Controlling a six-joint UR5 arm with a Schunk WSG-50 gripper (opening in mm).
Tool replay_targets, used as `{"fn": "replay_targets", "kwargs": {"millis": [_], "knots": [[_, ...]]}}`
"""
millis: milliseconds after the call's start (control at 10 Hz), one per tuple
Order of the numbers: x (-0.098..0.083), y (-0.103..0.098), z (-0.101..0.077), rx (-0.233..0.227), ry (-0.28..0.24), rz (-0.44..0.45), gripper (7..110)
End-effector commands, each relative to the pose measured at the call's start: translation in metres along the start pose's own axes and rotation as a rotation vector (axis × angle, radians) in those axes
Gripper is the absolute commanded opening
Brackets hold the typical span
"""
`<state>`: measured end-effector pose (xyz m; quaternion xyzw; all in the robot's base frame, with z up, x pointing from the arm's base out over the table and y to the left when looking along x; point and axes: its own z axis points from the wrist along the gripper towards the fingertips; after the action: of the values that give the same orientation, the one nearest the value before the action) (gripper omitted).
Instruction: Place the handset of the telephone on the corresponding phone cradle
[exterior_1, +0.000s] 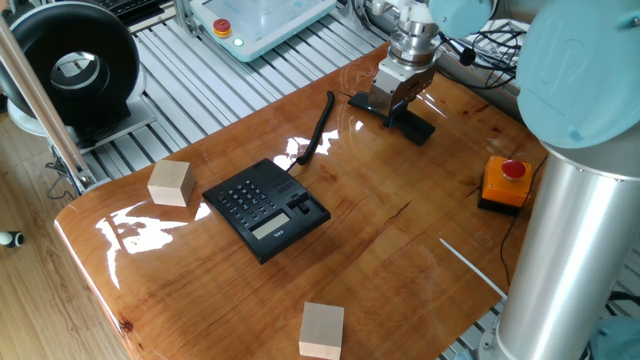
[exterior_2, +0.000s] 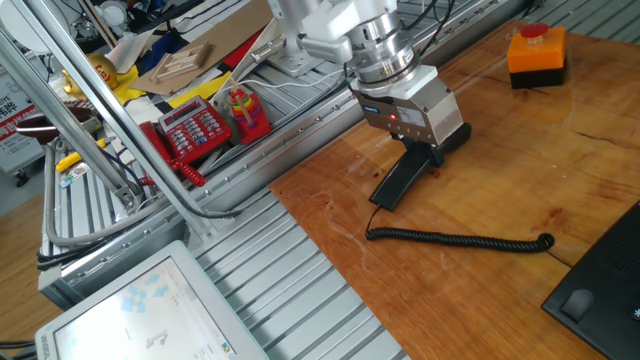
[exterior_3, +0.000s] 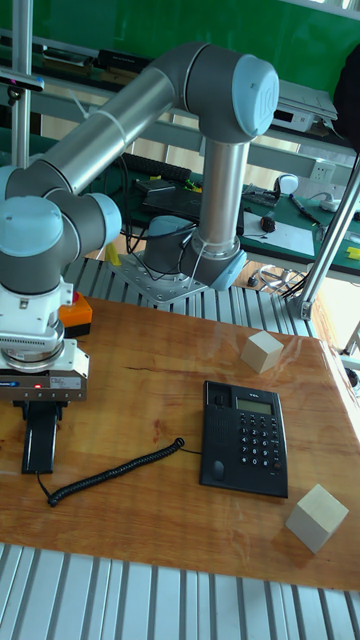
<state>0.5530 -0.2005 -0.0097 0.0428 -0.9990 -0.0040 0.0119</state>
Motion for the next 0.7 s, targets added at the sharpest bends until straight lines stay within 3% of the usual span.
{"fn": "replay_targets", "kwargs": {"millis": [0, 400, 500, 600], "knots": [[0.009, -0.001, -0.001, -0.003, 0.037, -0.002, 7], [0.017, 0.0, -0.002, -0.003, 0.066, 0.026, 7], [0.007, 0.018, -0.031, -0.037, 0.094, 0.041, 7], [0.001, 0.031, -0.058, -0.067, 0.08, 0.025, 7]]}}
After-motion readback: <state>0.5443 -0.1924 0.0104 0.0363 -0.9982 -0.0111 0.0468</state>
